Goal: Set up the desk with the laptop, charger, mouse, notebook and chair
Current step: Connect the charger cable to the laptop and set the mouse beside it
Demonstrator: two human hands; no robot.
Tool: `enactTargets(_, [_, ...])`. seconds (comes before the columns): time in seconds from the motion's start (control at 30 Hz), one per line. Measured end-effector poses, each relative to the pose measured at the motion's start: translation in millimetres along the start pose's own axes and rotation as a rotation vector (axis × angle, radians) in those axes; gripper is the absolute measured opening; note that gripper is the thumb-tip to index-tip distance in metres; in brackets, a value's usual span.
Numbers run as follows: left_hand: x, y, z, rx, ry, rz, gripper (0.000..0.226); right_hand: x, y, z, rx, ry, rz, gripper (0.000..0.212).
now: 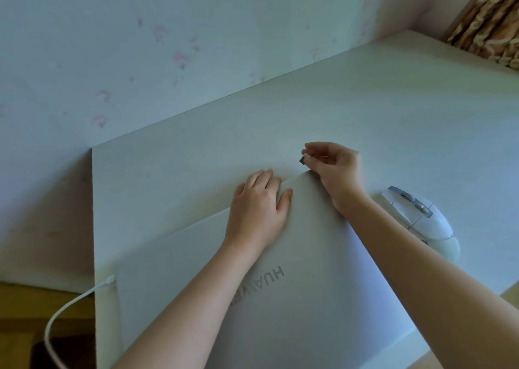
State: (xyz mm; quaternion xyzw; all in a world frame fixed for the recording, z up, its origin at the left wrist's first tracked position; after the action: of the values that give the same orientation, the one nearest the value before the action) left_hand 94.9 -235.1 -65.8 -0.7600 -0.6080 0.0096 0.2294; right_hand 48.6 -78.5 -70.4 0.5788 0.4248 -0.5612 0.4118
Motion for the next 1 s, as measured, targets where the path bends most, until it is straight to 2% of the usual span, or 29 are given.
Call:
enactTargets(0.07, [0, 0, -3, 0.02, -0.015, 0.001, 0.049, 4, 4, -8, -0.039, -0.228, 0.08, 0.022])
enactTargets(0.13, [2, 0, -6, 0.046, -0.056, 0.019, 0.045, 12, 5, -14, -0.092, -0.326, 0.143, 0.022])
enactTargets(0.23, [12, -2, -7, 0.049, -0.114, 0.064, 0.041, 17, 3, -21, -0.212, -0.295, 0.167, 0.022])
enactTargets(0.37, [37, -16, 1, 0.027, -0.107, 0.062, 0.038, 11, -11, -37, -0.314, -0.09, 0.022, 0.018])
enactTargets(0.47, [56, -27, 10, -0.014, -0.091, 0.053, 0.036, 8, -18, -50, -0.411, -0.12, 0.038, 0.023])
enactTargets(0.63, [58, -36, 14, -0.024, -0.005, -0.074, 0.021, 9, -19, -51, -0.589, -0.162, 0.111, 0.022])
enactTargets(0.83, [45, -45, 23, -0.072, 0.132, -0.257, 0.026, 16, -20, -47, -0.618, 0.043, 0.059, 0.029])
enactTargets(1.0, [52, -56, 27, -0.148, 0.022, -0.296, 0.044, 12, -17, -47, -0.567, -0.027, 0.029, 0.022])
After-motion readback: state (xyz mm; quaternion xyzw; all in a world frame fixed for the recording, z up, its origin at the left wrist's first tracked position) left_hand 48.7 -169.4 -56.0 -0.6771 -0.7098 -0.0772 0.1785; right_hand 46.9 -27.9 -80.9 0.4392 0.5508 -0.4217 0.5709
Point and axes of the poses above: each hand's wrist, its own y-axis away from the middle knuckle, its own z-axis out of the palm, x = y × z, the point moved 8 cm from there along -y, towards the middle knuckle, and after that the axes turned 4 degrees about x, right-handed, at the moved point
